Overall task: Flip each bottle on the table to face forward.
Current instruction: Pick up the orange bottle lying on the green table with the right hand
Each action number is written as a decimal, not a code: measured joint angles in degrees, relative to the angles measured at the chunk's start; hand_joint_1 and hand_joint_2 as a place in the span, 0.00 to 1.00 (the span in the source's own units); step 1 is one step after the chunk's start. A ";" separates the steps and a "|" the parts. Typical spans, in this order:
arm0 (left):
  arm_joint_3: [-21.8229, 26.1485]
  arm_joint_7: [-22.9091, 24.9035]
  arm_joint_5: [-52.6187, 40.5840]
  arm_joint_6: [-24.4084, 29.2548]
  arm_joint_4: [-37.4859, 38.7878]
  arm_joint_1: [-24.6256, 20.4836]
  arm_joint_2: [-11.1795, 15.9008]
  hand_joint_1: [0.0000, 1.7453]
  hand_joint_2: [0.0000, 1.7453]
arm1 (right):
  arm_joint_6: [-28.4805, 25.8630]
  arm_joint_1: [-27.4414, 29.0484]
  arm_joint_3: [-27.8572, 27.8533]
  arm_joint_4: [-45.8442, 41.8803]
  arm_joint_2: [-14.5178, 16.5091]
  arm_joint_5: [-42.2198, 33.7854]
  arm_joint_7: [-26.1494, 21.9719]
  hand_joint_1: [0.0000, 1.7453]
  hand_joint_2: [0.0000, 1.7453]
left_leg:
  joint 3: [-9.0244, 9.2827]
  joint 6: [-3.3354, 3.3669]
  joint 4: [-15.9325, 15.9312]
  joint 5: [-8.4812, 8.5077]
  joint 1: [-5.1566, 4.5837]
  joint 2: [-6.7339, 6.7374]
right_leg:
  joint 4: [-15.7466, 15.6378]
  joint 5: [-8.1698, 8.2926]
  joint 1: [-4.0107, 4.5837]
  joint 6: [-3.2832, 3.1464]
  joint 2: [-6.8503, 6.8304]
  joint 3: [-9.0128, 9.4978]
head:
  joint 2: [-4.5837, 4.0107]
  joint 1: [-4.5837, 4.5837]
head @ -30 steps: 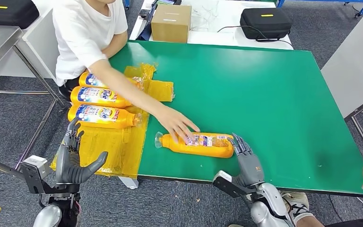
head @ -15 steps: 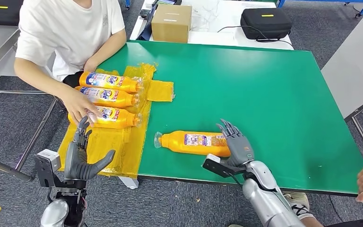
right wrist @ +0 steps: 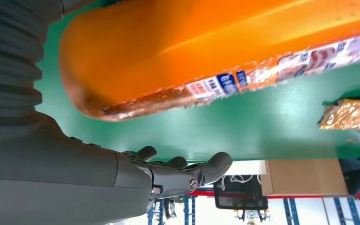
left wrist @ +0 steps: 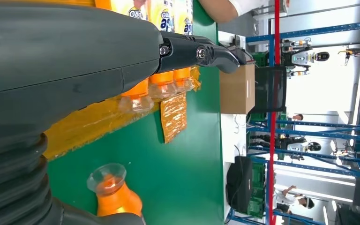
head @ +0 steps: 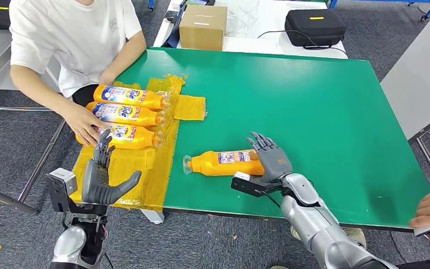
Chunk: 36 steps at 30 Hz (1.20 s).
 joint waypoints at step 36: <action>1.98 0.17 -0.07 0.21 1.40 0.21 0.15 0.00 1.00 | 17.16 -7.15 3.89 10.17 1.78 -6.53 7.59 1.00 1.00 | 0.56 0.00 -0.02 -0.01 0.01 0.03 | -0.03 0.01 0.01 -0.03 0.03 0.51 | 0.00 0.02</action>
